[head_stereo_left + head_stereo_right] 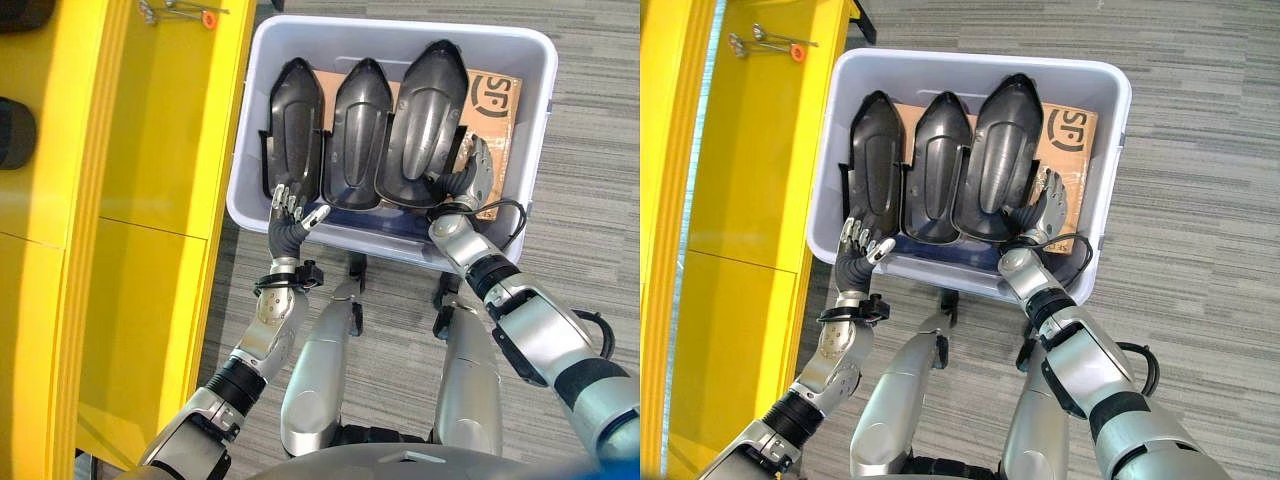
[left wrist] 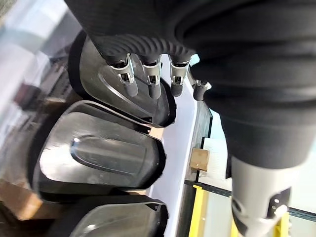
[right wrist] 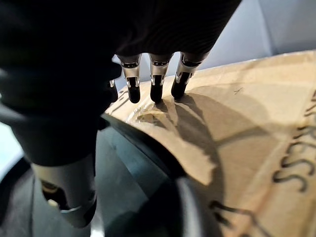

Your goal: Move parts from the plastic box to the shelf.

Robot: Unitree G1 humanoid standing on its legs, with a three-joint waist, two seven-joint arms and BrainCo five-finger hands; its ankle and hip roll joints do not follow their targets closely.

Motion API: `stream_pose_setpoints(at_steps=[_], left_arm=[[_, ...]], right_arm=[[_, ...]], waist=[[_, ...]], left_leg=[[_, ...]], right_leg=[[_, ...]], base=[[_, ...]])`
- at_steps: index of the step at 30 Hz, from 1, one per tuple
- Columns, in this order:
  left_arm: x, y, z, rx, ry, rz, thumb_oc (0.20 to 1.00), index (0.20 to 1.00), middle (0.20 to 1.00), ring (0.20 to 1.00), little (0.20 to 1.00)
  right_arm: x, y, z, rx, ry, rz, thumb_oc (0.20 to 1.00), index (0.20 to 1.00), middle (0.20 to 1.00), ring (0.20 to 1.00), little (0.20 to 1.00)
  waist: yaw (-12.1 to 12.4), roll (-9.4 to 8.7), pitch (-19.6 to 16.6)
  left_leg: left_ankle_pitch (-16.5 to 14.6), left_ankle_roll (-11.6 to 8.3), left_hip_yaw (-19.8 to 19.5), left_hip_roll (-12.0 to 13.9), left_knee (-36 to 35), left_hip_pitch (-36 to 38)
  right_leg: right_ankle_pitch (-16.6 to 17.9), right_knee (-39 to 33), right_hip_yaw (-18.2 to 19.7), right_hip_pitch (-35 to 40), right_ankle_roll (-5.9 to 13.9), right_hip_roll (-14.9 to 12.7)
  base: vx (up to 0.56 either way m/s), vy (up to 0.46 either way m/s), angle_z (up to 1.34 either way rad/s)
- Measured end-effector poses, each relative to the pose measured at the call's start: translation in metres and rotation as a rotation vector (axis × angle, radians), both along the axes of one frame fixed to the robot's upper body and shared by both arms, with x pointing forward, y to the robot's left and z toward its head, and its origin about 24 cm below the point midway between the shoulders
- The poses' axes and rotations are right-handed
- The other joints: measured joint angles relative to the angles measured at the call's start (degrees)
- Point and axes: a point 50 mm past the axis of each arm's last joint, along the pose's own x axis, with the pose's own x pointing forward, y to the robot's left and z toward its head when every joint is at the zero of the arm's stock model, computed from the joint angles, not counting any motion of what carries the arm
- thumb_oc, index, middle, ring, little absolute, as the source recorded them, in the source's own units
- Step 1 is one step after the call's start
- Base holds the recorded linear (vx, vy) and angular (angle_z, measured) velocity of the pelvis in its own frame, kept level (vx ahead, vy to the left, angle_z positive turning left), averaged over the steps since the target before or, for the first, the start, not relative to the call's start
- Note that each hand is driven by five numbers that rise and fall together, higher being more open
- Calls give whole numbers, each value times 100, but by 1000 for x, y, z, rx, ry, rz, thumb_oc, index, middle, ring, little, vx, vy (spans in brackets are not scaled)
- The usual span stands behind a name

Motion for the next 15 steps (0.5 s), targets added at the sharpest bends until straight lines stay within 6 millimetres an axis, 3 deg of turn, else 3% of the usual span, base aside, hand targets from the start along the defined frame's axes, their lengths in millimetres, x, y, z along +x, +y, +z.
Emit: stream_pose_setpoints(at_steps=[8,9,10,11,12,15], left_arm=[[-4,1,-7,4,11,-4,1000,1000,1000,1000,1000],[-5,1,-8,0,10,0,1000,1000,1000,1000,1000],[-6,1,-9,-2,10,1,1000,1000,1000,1000,1000],[-6,1,-9,-2,11,3,1000,1000,1000,1000,1000],[-6,1,-9,-3,10,3,1000,1000,1000,1000,1000],[-8,-1,-10,-5,4,-6,1000,1000,1000,1000,1000]], right_arm=[[2,-16,5,-133,52,-69,1000,1000,1000,1000,1000],[3,-16,7,-167,55,-74,950,950,950,950,950],[3,-16,9,-180,57,-78,555,555,555,555,555],[4,-15,11,-205,57,-78,485,485,485,485,485],[5,-15,13,-236,59,-82,222,222,222,222,222],[5,-27,19,-324,72,-128,200,200,200,200,200]], waist=[[76,-1,-76],[79,1,-75],[79,7,-83],[78,8,-85],[82,8,-85],[173,11,-84]], left_leg=[[1,0,-7,-40,-2,-250],[1,0,-6,-57,-12,-302],[1,0,-10,-67,-17,-347],[1,-1,-10,-72,-24,-391],[1,-1,-10,-76,-31,-435],[-5,-9,-18,-98,-158,-460]], right_leg=[[4,37,-132,-174,8,-108],[9,35,-133,-223,15,-126],[13,36,-134,-269,21,-139],[24,35,-134,-317,39,-145],[25,42,-134,-363,41,-153],[26,33,-151,-421,43,-172]], base=[[-6,30,11],[-19,43,4],[-13,32,3],[-2,25,4],[2,15,5],[-2,16,10]])
